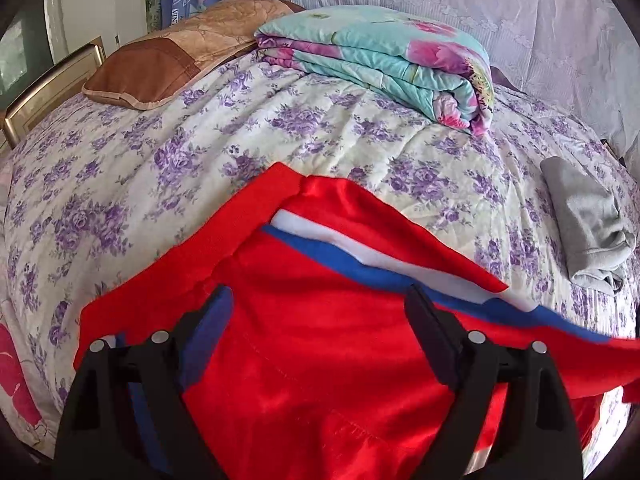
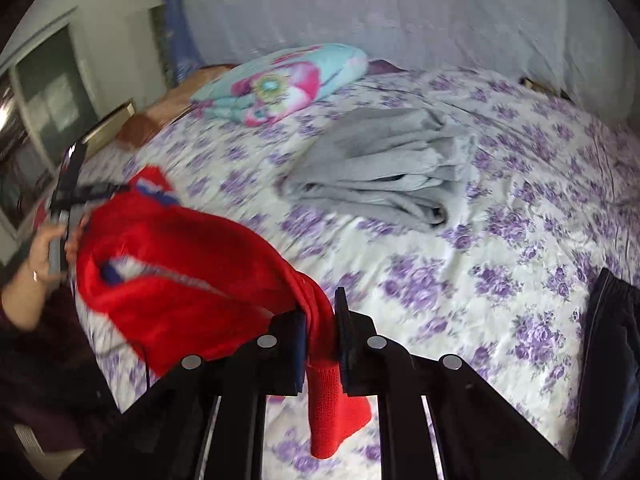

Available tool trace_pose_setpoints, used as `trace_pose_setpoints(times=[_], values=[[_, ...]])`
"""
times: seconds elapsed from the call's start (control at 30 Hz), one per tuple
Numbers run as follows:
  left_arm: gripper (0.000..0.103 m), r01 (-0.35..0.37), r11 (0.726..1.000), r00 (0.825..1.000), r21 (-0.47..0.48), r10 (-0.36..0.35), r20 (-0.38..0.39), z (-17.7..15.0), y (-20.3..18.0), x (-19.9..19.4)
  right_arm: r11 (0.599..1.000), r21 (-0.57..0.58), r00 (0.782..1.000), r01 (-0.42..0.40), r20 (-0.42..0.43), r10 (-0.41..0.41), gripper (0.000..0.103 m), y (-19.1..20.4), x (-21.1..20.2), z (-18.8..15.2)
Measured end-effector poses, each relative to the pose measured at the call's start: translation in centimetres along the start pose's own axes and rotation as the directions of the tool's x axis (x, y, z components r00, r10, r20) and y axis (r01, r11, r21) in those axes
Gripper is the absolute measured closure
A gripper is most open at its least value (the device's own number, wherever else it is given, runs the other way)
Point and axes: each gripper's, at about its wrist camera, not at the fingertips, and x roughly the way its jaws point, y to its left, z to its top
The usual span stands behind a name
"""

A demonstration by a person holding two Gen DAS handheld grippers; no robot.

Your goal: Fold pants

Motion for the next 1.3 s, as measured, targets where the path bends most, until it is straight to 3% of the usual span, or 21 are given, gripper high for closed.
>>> trace_pose_setpoints(times=[0.03,0.07,0.1,0.17,0.23,0.3,0.4,0.6,0.63,0.67,0.7,0.73,0.77,0.8,0.87,0.97,1.0,1.1,1.17,1.23,1.3], values=[[0.018,-0.007,1.0,1.0,0.007,0.007,-0.001,0.6,-0.3,0.7,0.998,0.058,1.0,-0.006,-0.028,0.007,0.087,-1.7,1.6,1.4],[0.018,-0.027,1.0,1.0,0.012,0.027,-0.002,1.2,-0.5,1.4,0.995,0.097,0.998,0.012,-0.056,-0.006,0.077,-3.2,3.4,2.2],[0.018,-0.053,0.998,0.999,0.017,0.053,-0.009,1.8,-0.6,2.1,0.989,0.121,0.995,0.086,-0.068,-0.078,0.058,-4.3,5.0,2.8],[0.018,-0.093,0.996,0.995,0.006,0.094,-0.043,2.9,0.2,3.6,0.965,0.17,0.977,0.2,-0.103,-0.185,0.042,-5.9,7.4,2.7],[0.018,-0.098,0.994,0.993,-0.039,0.096,-0.062,3.6,2.0,4.0,0.96,0.246,0.989,0.134,-0.096,-0.113,0.041,-7.0,7.7,1.3],[0.017,-0.094,0.993,0.994,-0.071,0.089,-0.064,4.4,4.1,4.0,0.963,0.258,0.995,0.083,-0.069,-0.067,0.025,-7.0,7.3,-0.2],[0.009,-0.094,0.994,0.993,-0.054,0.09,-0.072,5.8,5.5,4.8,0.968,0.249,0.998,0.038,-0.048,-0.027,0.014,-6.6,7.0,-2.2],[0.008,0.018,0.996,0.977,0.089,0.001,-0.213,6.4,2.2,10.5,0.946,0.324,0.999,-0.024,-0.017,0.031,0.015,-7.7,8.9,-2.8],[0.008,0.001,0.995,0.98,0.105,0.02,-0.199,6.1,1.3,10.6,0.947,0.321,0.999,-0.023,-0.02,0.032,0.018,-7.6,9.3,-2.7],[0.009,-0.013,0.991,0.985,0.131,0.035,-0.171,5.8,0.3,10.4,0.948,0.316,0.998,-0.035,-0.039,0.05,0.039,-7.4,9.9,-2.7],[0.024,-0.028,0.987,0.987,0.157,0.052,-0.153,5.5,-0.6,10.0,0.954,0.3,0.997,-0.015,-0.072,0.039,0.051,-7.0,10.5,-2.7],[0.036,-0.033,0.985,0.987,0.169,0.058,-0.147,5.2,-1.3,9.7,0.96,0.281,0.997,0.008,-0.081,0.015,0.055,-6.6,10.6,-2.8],[0.056,-0.026,0.987,0.988,0.159,0.049,-0.144,5.1,-1.7,9.1,0.963,0.269,0.997,0.005,-0.07,0.014,0.077,-6.3,10.3,-2.9],[0.064,-0.002,0.99,0.991,0.138,0.021,-0.131,5.0,-1.9,8.2,0.962,0.272,0.998,-0.012,-0.059,0.029,0.08,-6.2,9.8,-2.9],[0.067,0.014,0.992,0.999,0.123,-0.008,-0.053,5.4,-2.2,5.7,0.955,0.296,1.0,0.008,-0.004,-0.007,0.081,-6.4,7.6,-2.9],[0.067,0.023,0.998,0.998,0.066,-0.026,0.051,6.8,-1.8,2.6,0.943,0.332,0.996,-0.014,0.082,-0.014,0.082,-7.2,4.2,-2.9],[0.067,0.032,0.999,0.996,0.036,-0.034,0.077,7.4,-1.5,2.0,0.943,0.333,0.994,-0.011,0.105,-0.026,0.094,-7.4,3.3,-2.8],[0.066,-0.001,0.999,0.99,-0.043,0.007,0.144,9.5,-1.0,1.8,0.931,0.364,0.988,-0.019,0.149,-0.038,0.097,-8.7,1.9,-2.2],[0.062,-0.033,0.997,0.993,-0.074,0.042,0.114,10.5,-0.9,4.0,0.924,0.382,0.993,-0.01,0.109,-0.034,0.097,-9.2,3.2,-2.2],[0.053,-0.094,0.994,0.995,-0.052,0.095,0.006,10.7,-0.7,7.9,0.926,0.373,0.998,0.055,0.015,-0.065,0.093,-8.7,5.3,-2.7],[0.043,-0.097,0.993,0.989,-0.066,0.089,-0.121,10.0,0.3,11.1,0.927,0.365,0.996,0.085,-0.031,-0.079,0.073,-8.2,6.5,-3.8]])
